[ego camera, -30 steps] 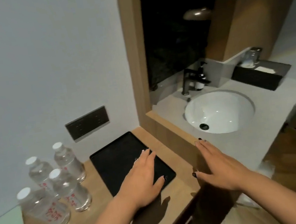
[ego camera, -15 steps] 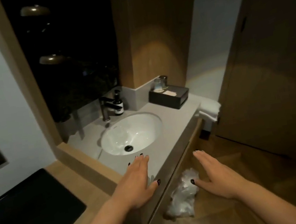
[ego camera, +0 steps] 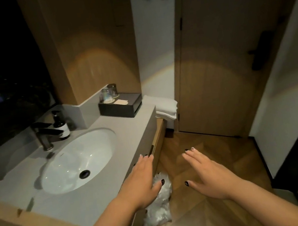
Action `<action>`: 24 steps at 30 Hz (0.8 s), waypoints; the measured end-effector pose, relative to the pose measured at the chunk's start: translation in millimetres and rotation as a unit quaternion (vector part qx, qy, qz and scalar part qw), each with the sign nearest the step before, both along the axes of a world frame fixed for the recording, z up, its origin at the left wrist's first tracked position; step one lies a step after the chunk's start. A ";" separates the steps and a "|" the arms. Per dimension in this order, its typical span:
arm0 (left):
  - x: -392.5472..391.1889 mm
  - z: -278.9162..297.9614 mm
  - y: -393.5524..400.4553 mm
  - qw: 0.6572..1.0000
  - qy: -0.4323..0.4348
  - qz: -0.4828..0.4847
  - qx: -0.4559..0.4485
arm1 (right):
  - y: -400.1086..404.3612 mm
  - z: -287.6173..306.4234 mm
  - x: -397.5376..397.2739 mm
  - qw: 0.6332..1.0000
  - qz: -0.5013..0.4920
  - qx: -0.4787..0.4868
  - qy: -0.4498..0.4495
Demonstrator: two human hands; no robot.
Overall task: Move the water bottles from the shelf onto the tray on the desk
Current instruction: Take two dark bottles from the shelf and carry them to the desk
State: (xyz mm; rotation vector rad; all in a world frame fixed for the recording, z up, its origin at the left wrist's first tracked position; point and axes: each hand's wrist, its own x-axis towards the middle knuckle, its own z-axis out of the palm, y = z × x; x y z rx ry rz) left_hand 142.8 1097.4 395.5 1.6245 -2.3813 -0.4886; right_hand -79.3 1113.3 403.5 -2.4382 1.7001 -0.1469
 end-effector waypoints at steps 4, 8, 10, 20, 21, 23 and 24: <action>-22.2 -8.0 -45.7 1.000 -0.013 -0.026 -0.005 | -41.0 -6.2 -10.0 0.999 -0.035 0.008 0.001; -35.0 -11.8 -111.1 0.999 -0.012 -0.035 -0.005 | -102.7 -5.8 -18.3 0.998 -0.063 0.022 0.003; -39.9 -12.3 -148.1 1.000 -0.003 -0.028 -0.007 | -140.2 -5.6 -20.9 0.997 -0.069 0.026 0.005; -61.5 -19.6 -326.0 1.000 -0.011 0.028 0.009 | -309.9 -22.3 -32.8 0.987 -0.145 0.056 -0.036; -65.2 -19.6 -339.5 1.000 -0.011 0.025 0.011 | -320.5 -24.7 -36.2 0.987 -0.145 0.061 -0.035; -73.3 -19.1 -363.3 1.000 -0.011 0.020 0.014 | -340.7 -27.1 -44.8 0.987 -0.146 0.066 -0.031; -77.5 -19.2 -373.6 1.000 -0.011 0.018 0.015 | -350.3 -27.4 -49.9 0.986 -0.147 0.067 -0.030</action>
